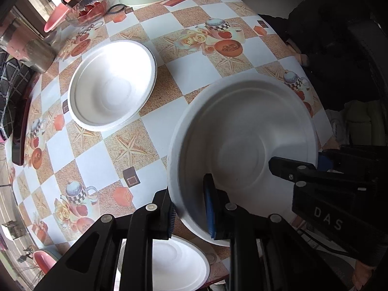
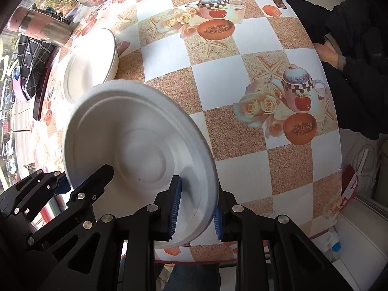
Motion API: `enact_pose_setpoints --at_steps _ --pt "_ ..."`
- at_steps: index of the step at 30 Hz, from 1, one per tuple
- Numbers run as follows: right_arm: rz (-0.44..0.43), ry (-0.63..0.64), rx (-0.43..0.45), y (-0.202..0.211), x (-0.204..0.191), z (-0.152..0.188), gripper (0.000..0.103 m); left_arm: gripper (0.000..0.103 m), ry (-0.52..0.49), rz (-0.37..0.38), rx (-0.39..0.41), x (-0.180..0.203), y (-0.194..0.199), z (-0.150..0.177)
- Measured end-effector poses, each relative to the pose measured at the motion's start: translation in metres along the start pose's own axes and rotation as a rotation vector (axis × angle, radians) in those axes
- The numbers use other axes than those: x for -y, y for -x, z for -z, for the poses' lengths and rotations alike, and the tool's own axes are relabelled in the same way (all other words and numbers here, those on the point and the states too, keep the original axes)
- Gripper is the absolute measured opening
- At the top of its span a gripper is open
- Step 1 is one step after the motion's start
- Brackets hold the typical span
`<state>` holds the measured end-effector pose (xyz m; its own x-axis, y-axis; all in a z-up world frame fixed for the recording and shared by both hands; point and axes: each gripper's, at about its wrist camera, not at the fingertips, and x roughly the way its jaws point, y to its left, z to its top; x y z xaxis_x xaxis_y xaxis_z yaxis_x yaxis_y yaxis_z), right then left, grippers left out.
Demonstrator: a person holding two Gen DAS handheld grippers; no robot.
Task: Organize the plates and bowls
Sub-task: 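Lift the white plate with both tools and carry it over the plate stack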
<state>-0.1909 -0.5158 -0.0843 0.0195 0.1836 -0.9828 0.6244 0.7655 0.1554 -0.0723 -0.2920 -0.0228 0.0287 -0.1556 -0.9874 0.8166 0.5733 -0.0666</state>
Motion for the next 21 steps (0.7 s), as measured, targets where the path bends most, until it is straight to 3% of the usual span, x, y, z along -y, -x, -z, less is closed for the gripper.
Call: enact_pose_setpoints --at_steps 4,21 --pt "-0.007 0.012 0.001 -0.002 -0.01 0.006 0.025 0.022 -0.017 -0.01 0.019 -0.023 0.003 0.03" --pt "-0.016 0.116 -0.002 -0.008 -0.102 0.031 0.025 0.022 0.016 -0.047 0.055 -0.09 0.036 0.084"
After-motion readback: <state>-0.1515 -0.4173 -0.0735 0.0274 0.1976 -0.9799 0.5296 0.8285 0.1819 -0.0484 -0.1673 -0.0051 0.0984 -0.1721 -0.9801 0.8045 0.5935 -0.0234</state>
